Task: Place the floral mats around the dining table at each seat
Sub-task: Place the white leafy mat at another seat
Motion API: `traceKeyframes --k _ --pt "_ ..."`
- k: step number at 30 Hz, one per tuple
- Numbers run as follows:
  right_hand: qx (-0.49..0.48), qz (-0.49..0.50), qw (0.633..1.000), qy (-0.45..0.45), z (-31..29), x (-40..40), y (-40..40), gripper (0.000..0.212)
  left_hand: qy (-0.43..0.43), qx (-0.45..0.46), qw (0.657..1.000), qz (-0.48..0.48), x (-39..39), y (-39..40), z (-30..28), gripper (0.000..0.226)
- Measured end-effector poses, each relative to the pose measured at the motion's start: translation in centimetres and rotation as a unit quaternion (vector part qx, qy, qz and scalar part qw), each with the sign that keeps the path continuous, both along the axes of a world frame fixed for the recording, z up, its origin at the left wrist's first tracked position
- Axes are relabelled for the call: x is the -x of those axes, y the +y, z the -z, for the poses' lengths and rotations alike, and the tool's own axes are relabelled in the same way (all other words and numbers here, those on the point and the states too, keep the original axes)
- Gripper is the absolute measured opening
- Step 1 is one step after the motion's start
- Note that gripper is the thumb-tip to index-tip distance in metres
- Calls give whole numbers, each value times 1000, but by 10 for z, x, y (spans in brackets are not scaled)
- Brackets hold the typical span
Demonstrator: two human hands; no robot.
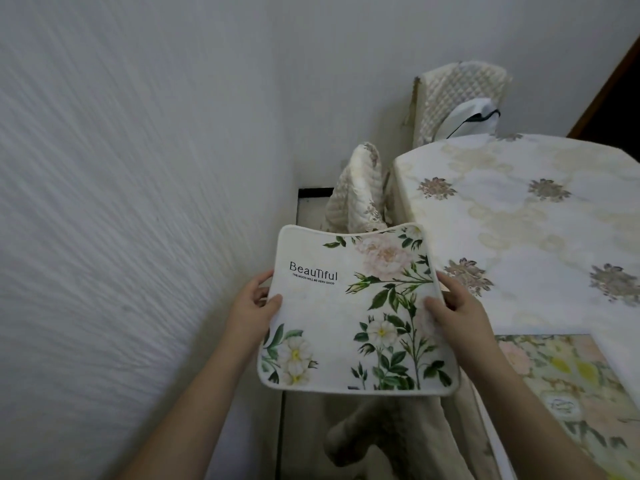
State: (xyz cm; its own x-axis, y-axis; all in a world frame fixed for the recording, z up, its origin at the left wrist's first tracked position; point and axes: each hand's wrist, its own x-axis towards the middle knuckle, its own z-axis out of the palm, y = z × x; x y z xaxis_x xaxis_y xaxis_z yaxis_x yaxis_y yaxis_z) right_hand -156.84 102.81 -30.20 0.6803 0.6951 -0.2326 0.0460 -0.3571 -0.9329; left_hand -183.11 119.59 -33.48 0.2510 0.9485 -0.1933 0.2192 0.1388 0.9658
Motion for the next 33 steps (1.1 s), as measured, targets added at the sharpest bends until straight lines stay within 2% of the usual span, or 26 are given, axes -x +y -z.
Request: traceKeyframes --k 4,10,16,25,33 --pt "-8 27 999 22 3 -14 17 45 -43 19 999 2 -11 34 -5 43" --pt "-16 51 998 17 6 -32 55 40 -117 57 990 61 -42 94 -8 43" --pt "-41 74 995 46 2 -52 94 44 -187 96 973 95 -71 152 -8 53" --pt "-41 117 991 45 6 -92 116 43 -188 121 965 135 -130 193 2 62" --pt "-50 139 987 57 22 -147 133 45 -153 119 969 154 -194 219 8 55"
